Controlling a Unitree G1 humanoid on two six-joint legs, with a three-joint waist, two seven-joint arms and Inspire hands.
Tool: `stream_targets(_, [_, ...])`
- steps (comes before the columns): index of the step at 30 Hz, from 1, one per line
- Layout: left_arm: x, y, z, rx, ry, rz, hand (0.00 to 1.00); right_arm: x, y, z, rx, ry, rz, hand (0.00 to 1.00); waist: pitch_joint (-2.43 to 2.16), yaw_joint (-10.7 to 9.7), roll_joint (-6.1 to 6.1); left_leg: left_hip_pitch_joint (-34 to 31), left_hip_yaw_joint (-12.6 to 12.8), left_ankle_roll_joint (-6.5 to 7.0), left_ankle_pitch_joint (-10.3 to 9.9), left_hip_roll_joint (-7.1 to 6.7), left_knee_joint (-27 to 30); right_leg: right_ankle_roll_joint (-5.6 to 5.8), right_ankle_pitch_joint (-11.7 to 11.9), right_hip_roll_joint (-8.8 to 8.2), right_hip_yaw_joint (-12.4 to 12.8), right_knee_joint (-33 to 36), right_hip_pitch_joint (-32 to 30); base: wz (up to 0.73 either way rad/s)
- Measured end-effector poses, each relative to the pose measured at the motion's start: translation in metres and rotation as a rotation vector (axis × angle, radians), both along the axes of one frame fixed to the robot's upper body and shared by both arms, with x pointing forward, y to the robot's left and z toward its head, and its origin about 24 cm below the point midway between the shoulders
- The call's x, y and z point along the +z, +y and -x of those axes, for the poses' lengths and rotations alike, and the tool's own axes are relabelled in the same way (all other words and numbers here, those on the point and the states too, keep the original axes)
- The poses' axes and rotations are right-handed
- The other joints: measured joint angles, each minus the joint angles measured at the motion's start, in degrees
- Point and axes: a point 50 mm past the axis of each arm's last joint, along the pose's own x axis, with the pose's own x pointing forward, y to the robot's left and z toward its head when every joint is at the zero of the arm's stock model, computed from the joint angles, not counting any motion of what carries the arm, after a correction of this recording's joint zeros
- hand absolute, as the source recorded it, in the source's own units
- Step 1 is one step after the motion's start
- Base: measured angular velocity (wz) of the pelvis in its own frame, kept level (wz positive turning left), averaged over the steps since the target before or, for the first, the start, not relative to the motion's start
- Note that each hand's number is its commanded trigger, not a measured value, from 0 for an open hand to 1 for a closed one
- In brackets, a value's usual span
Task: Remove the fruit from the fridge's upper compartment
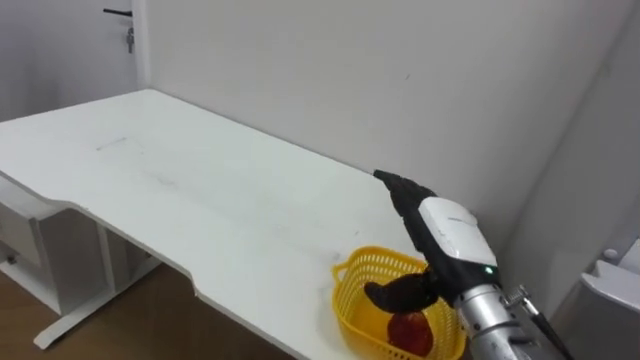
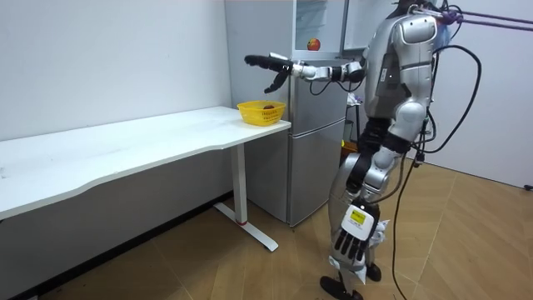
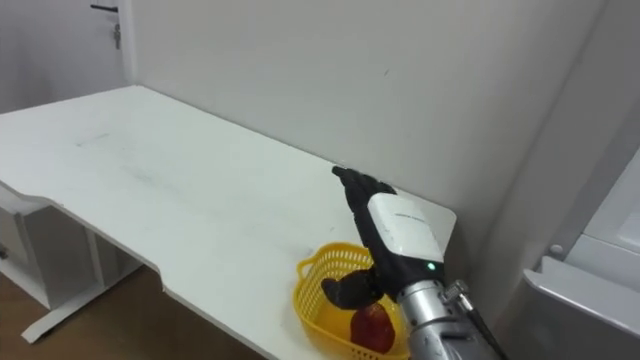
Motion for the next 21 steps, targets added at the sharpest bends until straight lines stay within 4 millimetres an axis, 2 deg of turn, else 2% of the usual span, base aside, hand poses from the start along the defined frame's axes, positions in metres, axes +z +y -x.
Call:
stream_targets(2, [-0.002,-0.003,0.008,0.007,0.019,0.009,0.00,0.015,0.001,0.003,-0.006,-0.083,-0.047,0.00,-0.27,-0.53,1.21,1.36,1.70,0.18,0.24,-0.04,-1.31,-0.01,0.02,-0.15,1.61,0.07,0.23,-0.32])
stream_targets(4, [-0.002,-0.004,0.015,0.012,0.034,0.012,0.00,0.022,0.002,0.009,-0.009,-0.135,-0.084,0.00,-0.19,-1.60,1.89,2.71,2.50,0.24,0.26,-0.03,-2.16,0.03,0.03,-0.16,2.86,0.13,0.88,-0.30])
stream_targets(6, [-0.002,-0.003,0.019,0.016,0.043,0.008,0.00,0.025,0.001,0.017,-0.007,-0.171,-0.108,0.00,-0.22,-2.18,1.94,3.80,3.21,0.27,0.35,0.09,-3.12,0.03,0.03,-0.10,3.88,0.15,1.06,-0.28])
stream_targets(8, [-0.003,-0.006,0.019,0.016,0.037,0.013,0.00,0.029,-0.001,0.029,0.008,-0.215,-0.138,0.00,-0.20,-3.47,1.94,4.73,4.96,0.26,0.34,0.79,-3.33,0.00,0.05,0.08,5.23,0.10,0.97,-0.30])
stream_targets(9, [-0.003,-0.007,0.019,0.016,0.035,0.016,0.00,0.029,-0.002,0.031,0.009,-0.222,-0.145,0.00,-0.10,-3.84,2.12,4.71,5.18,0.26,0.34,0.79,-3.33,0.00,0.06,0.11,5.40,0.08,0.99,-0.23])
stream_targets(11, [-0.003,-0.008,0.016,0.011,0.022,0.023,0.00,0.033,-0.003,0.039,0.016,-0.238,-0.197,0.00,-0.10,-6.83,2.26,4.74,5.65,0.27,0.32,0.95,-3.81,-0.01,0.08,0.12,5.91,0.15,0.72,-0.11])
stream_targets(13, [-0.003,-0.009,0.011,0.009,0.001,0.025,0.00,0.041,-0.005,0.048,0.028,-0.284,-0.216,0.00,-0.43,-8.14,2.49,4.61,6.72,0.28,0.31,1.33,-3.85,-0.14,0.36,0.28,6.76,0.38,-0.21,-0.33])
stream_targets(14, [-0.003,-0.009,0.008,0.003,-0.007,0.022,0.00,0.047,-0.004,0.054,0.044,-0.321,-0.230,0.00,-0.52,-8.87,2.90,4.64,8.09,0.29,0.25,1.74,-4.02,-0.26,0.67,0.54,7.80,0.38,-0.63,-0.46])
stream_targets(16, [-0.003,-0.008,0.006,0.001,-0.012,0.020,0.00,0.053,-0.004,0.063,0.059,-0.368,-0.245,0.00,-0.63,-10.07,3.34,5.06,9.17,0.28,0.25,1.88,-4.68,-0.30,0.87,0.75,9.07,0.39,-0.78,-0.40])
stream_targets(21, [-0.002,-0.010,-0.006,-0.015,-0.046,0.012,0.00,0.051,-0.018,0.072,-0.002,-0.398,-0.287,0.00,-0.51,-12.93,4.01,7.81,11.48,0.33,0.22,2.21,-6.08,-0.28,0.92,1.06,12.29,0.97,-0.15,-0.31])
